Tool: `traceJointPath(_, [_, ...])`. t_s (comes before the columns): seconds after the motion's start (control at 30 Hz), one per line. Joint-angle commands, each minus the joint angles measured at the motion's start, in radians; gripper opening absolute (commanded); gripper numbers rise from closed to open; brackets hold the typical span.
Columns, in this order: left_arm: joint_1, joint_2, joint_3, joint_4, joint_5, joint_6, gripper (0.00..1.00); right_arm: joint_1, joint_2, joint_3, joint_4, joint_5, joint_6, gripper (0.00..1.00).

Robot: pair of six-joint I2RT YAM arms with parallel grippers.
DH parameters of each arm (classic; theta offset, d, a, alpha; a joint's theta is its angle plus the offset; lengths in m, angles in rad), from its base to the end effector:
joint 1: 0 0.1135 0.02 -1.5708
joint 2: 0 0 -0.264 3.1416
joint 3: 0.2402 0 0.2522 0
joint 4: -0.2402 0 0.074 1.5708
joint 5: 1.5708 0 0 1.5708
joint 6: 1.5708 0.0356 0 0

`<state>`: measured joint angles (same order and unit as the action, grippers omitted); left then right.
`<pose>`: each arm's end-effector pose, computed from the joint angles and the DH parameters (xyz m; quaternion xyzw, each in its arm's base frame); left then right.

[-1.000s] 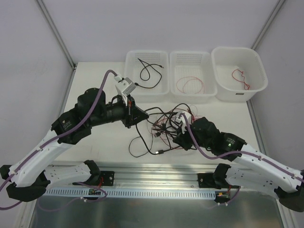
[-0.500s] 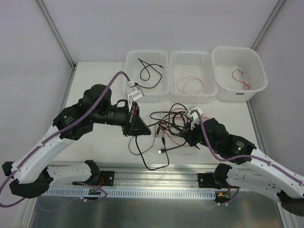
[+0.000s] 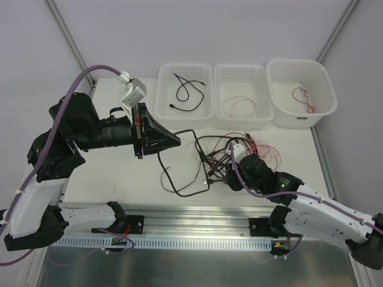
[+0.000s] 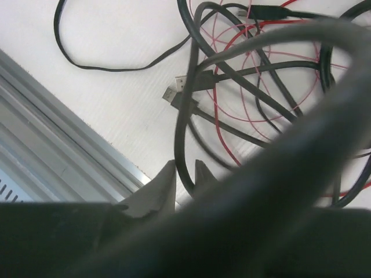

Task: Untangle the cables

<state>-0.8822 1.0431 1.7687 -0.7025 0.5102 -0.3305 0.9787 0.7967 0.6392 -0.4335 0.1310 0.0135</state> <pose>0.0727 -0.1157 0.5515 0.3579 0.6015 -0.5393 0.4682 0.1029 0.1447 0.2622 -0.3813 0.7942 0.1727 0.4404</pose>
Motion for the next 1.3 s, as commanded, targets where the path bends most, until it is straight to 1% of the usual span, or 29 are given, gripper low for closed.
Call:
traceJointPath(0.0, [0.003,0.040,0.127,0.060,-0.192,0.065,0.01,-0.002,-0.049,-0.022,0.016,-0.051,0.023,0.23])
traceJointPath(0.1, [0.003,0.072,0.199,0.118,-0.268,0.120,0.00,0.014,-0.092,-0.039,0.001,-0.090,0.014,0.32])
traceJointPath(0.13, [0.003,0.092,0.219,0.139,-0.312,0.133,0.00,0.015,-0.102,-0.039,-0.010,-0.109,0.011,0.41])
traceJointPath(0.2, [0.003,0.118,0.294,0.156,-0.341,0.174,0.00,0.028,-0.132,-0.033,-0.025,-0.123,0.000,0.53])
traceJointPath(0.23, [0.003,0.147,0.354,0.167,-0.364,0.183,0.00,0.032,-0.145,-0.021,-0.043,-0.123,-0.004,0.63])
traceJointPath(0.27, [0.003,0.162,0.388,0.170,-0.368,0.192,0.00,0.038,-0.155,-0.013,-0.054,-0.123,-0.007,0.68])
traceJointPath(0.3, [0.003,0.191,0.421,0.175,-0.368,0.215,0.00,0.043,-0.171,-0.003,-0.080,-0.122,-0.006,0.75])
traceJointPath(0.33, [0.003,0.205,0.455,0.181,-0.375,0.226,0.00,0.044,-0.198,0.008,-0.092,-0.154,-0.006,0.79])
traceJointPath(0.37, [0.003,0.218,0.512,0.195,-0.386,0.237,0.00,0.048,-0.217,0.039,-0.106,-0.156,-0.006,0.82])
traceJointPath(0.4, [0.003,0.228,0.531,0.211,-0.398,0.258,0.00,0.048,-0.234,0.053,-0.128,-0.159,-0.006,0.87])
traceJointPath(0.47, [0.003,0.227,0.532,0.273,-0.432,0.283,0.00,0.048,-0.286,0.085,-0.148,-0.160,-0.037,0.91])
traceJointPath(0.53, [0.003,0.227,0.515,0.297,-0.466,0.320,0.00,0.048,-0.322,0.140,-0.183,-0.159,-0.052,0.99])
traceJointPath(0.57, [0.003,0.227,0.506,0.307,-0.505,0.321,0.00,0.046,-0.332,0.157,-0.195,-0.154,-0.056,1.00])
traceJointPath(0.6, [0.003,0.229,0.496,0.322,-0.531,0.358,0.00,0.048,-0.340,0.192,-0.220,-0.148,-0.061,0.97])
traceJointPath(0.67, [0.003,0.232,0.456,0.345,-0.579,0.386,0.00,0.048,-0.358,0.218,-0.240,-0.139,-0.066,0.97])
traceJointPath(0.7, [0.003,0.239,0.443,0.374,-0.628,0.416,0.00,0.048,-0.361,0.237,-0.258,-0.099,-0.066,0.97])
traceJointPath(0.8, [0.008,0.264,0.434,0.414,-0.709,0.471,0.00,0.048,-0.389,0.249,-0.269,-0.070,-0.058,0.97])
traceJointPath(0.9, [0.020,0.307,0.434,0.463,-0.769,0.537,0.01,0.048,-0.422,0.246,-0.237,-0.111,-0.055,0.97])
traceJointPath(0.93, [0.028,0.319,0.433,0.474,-0.785,0.545,0.01,0.046,-0.427,0.251,-0.232,-0.158,-0.055,0.97])
traceJointPath(1.03, [0.048,0.360,0.413,0.480,-0.748,0.541,0.01,0.048,-0.433,0.261,-0.211,-0.227,-0.053,0.97])
traceJointPath(1.1, [0.068,0.397,0.417,0.486,-0.759,0.538,0.01,0.046,-0.435,0.274,-0.203,-0.229,-0.047,0.97])
traceJointPath(1.2, [0.123,0.431,0.413,0.488,-0.734,0.490,0.01,0.048,-0.438,0.292,-0.203,-0.159,-0.044,0.97])
traceJointPath(1.27, [0.152,0.449,0.426,0.498,-0.720,0.469,0.01,0.046,-0.418,0.307,-0.217,-0.149,-0.056,0.97])
